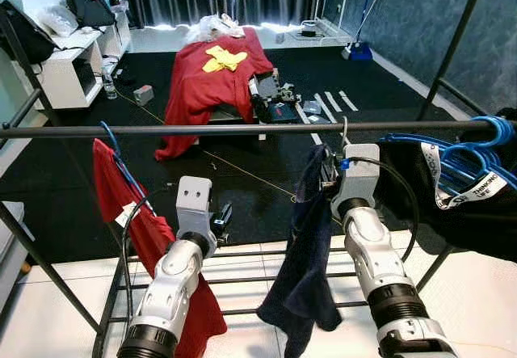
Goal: Hang hanger
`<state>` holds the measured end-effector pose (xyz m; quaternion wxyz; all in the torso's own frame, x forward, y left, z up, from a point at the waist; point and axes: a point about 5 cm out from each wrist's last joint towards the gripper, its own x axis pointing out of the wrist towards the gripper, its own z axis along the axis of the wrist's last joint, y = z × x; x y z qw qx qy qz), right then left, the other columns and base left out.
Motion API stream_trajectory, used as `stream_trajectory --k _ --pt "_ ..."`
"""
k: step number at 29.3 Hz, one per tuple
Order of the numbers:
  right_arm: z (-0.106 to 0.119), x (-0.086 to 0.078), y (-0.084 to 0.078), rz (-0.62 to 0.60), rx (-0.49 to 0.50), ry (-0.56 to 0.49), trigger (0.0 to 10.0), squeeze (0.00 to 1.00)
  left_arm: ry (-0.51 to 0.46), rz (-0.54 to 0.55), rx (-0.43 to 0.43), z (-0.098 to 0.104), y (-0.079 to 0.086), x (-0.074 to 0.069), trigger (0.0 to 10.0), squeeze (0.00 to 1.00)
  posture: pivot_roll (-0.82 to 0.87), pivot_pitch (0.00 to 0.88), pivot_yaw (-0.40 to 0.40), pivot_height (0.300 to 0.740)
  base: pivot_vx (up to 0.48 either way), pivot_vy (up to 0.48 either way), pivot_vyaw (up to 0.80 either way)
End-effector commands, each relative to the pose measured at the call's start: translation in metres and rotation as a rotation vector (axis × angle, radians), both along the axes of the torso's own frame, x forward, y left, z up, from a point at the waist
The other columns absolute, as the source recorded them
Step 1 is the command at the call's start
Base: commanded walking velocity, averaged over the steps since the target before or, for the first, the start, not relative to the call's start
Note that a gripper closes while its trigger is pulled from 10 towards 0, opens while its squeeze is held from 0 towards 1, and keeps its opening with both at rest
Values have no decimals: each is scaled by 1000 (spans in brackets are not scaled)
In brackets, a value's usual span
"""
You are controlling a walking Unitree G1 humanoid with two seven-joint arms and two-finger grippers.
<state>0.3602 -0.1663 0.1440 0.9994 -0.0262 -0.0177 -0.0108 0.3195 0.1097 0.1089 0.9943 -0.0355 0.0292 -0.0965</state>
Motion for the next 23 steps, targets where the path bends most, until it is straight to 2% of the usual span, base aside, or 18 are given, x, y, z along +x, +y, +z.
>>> stream_trajectory --k 1,12,18,20,21,22,23 --pt "6 3 4 14 14 3 4196 0 23 8 23 -4 5 0 10000 0 -10 16 -4 740 0 0 0" --pt "9 4 4 15 16 21 4235 0 18 7 24 -3 6 1 10000 0 -12 15 -4 740 0 0 0" --pt "12 4 4 14 6 18 3686 0 14 5 26 -3 6 1 10000 0 -10 16 -3 740 0 0 0" --pt "17 2 6 23 -56 -21 1294 0 13 4 32 -3 7 1 10000 0 -9 17 -2 740 0 0 0" --pt "17 2 6 23 -56 -21 1294 0 13 4 32 -3 7 1 10000 0 -9 17 -2 740 0 0 0" --pt "20 0 9 42 -109 -64 0 0 13 4 36 -3 7 1 10000 0 -9 19 -1 740 0 0 0" --pt "22 -2 12 57 -143 -93 0 0 12 4 37 -3 7 0 10000 0 -9 19 -1 740 0 0 0"
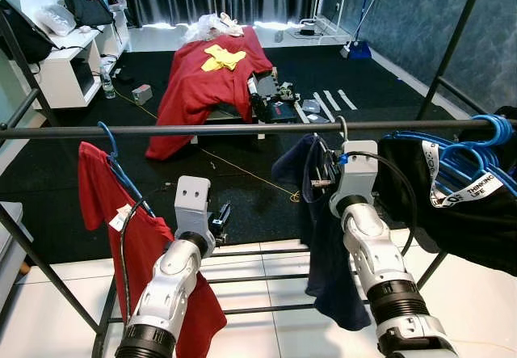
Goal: Hang hanger
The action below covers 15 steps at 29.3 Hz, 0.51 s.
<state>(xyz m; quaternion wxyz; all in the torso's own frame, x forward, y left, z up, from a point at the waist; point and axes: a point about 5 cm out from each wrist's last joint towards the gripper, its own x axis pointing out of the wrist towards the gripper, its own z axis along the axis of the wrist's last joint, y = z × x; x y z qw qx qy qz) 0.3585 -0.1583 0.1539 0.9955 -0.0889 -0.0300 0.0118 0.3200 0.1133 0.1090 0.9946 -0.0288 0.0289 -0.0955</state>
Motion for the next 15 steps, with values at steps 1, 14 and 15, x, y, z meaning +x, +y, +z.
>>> stream_trajectory --k 1,14,15 --pt "14 -4 9 56 -77 -115 0 0 14 3 25 -3 4 0 10000 0 -9 21 -1 740 0 0 0" --pt "-12 -45 35 334 -303 -223 0 0 26 -16 31 -8 5 -5 10000 0 -9 25 6 740 0 0 0" --pt "-23 -48 38 375 -289 -162 0 0 33 -23 34 -10 5 -6 10000 0 -9 27 7 740 0 0 0"
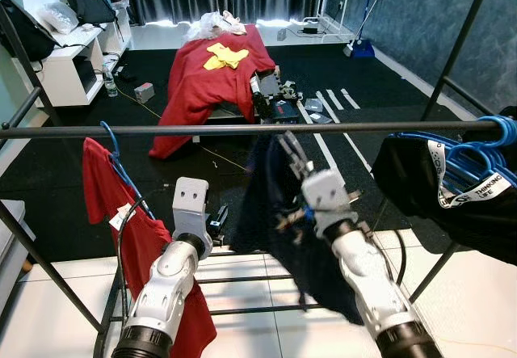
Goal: Hang hanger
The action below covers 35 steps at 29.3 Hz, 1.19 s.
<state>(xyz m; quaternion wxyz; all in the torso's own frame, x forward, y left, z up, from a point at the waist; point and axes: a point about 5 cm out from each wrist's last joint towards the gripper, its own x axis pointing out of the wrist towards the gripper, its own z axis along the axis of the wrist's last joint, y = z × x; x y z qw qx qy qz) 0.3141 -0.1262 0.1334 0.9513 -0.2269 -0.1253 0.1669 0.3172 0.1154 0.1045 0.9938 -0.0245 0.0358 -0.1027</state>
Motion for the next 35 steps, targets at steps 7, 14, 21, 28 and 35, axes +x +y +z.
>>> stream_trajectory --k 7,14,21,28,35 --pt "-56 -9 -1 17 31 349 0 0 85 28 40 -23 14 -7 10000 0 -5 26 0 740 0 0 0" --pt "-59 -3 -8 -102 152 363 0 0 112 77 20 -31 26 -11 10000 0 2 22 -2 740 0 0 0" --pt "-64 13 -25 -337 349 418 10000 0 85 170 -13 -28 46 -19 10000 0 53 20 -23 740 0 0 0" --pt "-62 14 -22 -331 365 416 10000 0 92 145 -10 -30 39 -17 10000 0 52 11 -25 740 0 0 0" --pt "-66 12 -17 -320 395 429 10000 0 77 133 -30 -23 34 -13 10000 0 46 17 -17 740 0 0 0"
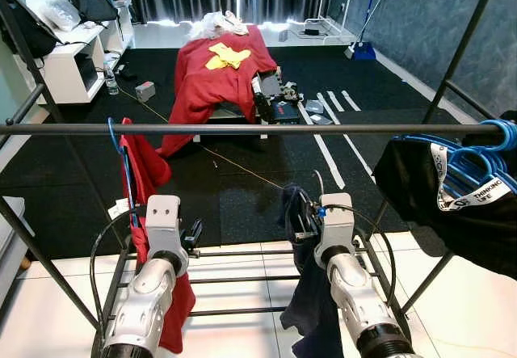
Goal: Hang hanger
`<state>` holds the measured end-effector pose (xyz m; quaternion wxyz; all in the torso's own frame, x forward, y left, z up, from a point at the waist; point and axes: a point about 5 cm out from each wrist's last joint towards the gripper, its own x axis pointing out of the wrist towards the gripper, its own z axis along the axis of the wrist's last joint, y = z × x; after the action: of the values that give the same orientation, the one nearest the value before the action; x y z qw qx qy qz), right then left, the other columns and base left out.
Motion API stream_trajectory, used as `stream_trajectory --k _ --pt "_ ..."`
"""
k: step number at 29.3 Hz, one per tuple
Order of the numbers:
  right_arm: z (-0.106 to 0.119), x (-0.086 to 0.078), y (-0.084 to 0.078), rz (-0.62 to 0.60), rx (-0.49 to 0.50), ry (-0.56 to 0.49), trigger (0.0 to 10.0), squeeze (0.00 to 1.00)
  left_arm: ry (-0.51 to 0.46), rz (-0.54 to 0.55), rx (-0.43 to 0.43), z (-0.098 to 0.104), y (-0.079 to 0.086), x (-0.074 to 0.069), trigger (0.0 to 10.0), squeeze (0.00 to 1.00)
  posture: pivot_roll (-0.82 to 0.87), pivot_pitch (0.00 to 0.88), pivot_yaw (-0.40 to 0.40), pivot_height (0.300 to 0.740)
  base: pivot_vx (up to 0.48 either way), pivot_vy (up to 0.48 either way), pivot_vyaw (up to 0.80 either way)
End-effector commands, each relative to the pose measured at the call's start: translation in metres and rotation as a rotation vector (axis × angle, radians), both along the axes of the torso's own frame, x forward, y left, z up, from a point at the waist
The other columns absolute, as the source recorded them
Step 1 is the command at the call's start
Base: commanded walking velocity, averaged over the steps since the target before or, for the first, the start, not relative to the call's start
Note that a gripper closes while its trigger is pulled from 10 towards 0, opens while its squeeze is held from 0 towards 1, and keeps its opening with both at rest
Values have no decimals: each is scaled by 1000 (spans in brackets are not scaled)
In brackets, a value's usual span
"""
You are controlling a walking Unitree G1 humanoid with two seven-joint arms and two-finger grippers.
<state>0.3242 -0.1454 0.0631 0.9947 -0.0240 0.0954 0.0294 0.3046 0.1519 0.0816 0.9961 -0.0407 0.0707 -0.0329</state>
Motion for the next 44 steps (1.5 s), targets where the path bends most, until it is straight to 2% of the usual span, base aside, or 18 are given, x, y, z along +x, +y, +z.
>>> stream_trajectory --k 1,10,21,44 --pt "4 2 4 14 26 -17 10000 0 0 -11 -11 0 -3 -1 10000 0 44 19 -16 740 0 0 0" --pt "3 1 7 34 35 -10 10000 0 3 -49 -19 0 -8 -2 10000 0 29 29 -8 740 0 0 0" --pt "12 7 3 32 36 -27 10000 0 -16 -77 -24 7 -14 3 10000 0 17 42 -9 740 -322 0 0" --pt "14 9 3 30 53 -24 10000 0 -24 -105 -18 11 -20 7 10000 0 19 35 -3 740 -354 0 0"
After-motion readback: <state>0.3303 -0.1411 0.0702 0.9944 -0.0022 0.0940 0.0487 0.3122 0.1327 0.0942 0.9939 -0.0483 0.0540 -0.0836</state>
